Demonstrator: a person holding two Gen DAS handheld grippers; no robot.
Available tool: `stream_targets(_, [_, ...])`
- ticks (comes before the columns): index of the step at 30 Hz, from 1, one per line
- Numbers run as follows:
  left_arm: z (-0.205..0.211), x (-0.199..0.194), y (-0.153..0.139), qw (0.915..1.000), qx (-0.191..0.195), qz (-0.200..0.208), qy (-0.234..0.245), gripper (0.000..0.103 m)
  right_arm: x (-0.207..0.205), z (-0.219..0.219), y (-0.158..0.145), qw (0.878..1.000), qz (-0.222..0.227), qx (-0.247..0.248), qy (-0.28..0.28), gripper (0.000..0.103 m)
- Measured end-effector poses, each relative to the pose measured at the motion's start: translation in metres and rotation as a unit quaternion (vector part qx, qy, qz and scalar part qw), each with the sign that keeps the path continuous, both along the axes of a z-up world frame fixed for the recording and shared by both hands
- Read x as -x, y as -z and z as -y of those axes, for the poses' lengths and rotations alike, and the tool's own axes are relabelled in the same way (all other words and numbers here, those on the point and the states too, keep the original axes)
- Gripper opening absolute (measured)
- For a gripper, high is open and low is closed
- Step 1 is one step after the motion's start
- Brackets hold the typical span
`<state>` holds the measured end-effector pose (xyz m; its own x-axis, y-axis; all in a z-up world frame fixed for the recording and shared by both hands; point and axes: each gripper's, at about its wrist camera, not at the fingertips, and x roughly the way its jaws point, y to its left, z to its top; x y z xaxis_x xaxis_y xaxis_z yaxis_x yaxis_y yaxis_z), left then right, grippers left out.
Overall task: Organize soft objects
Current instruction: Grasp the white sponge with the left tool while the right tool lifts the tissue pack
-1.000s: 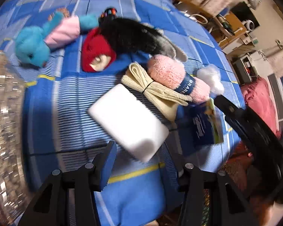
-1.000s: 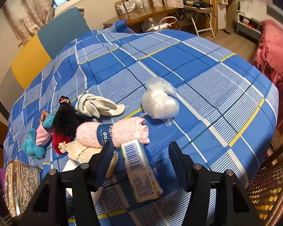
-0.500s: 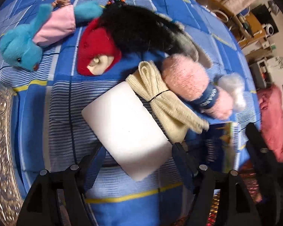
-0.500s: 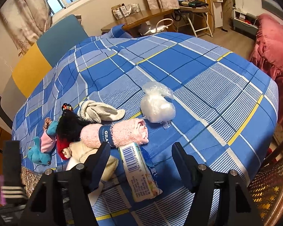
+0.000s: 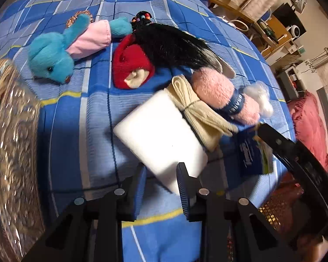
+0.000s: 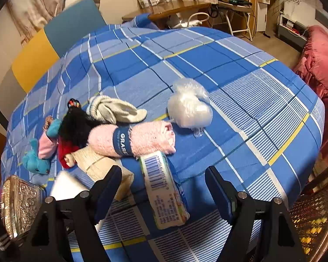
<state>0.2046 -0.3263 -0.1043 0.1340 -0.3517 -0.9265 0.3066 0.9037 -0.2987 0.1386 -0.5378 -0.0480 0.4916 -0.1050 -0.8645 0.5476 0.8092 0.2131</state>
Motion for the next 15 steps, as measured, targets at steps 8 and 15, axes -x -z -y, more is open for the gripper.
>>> stream_targets(8, [-0.004,-0.008,0.009,0.9983,0.031,-0.034,-0.036,0.036,-0.004,-0.015,0.008,0.998,-0.053,0.019,-0.030,0.079])
stream_targets(15, [0.010,-0.023,0.022,0.9977,0.021,-0.032,-0.055,0.048,-0.010,-0.028,0.015,0.993,-0.085,0.066,-0.054,0.027])
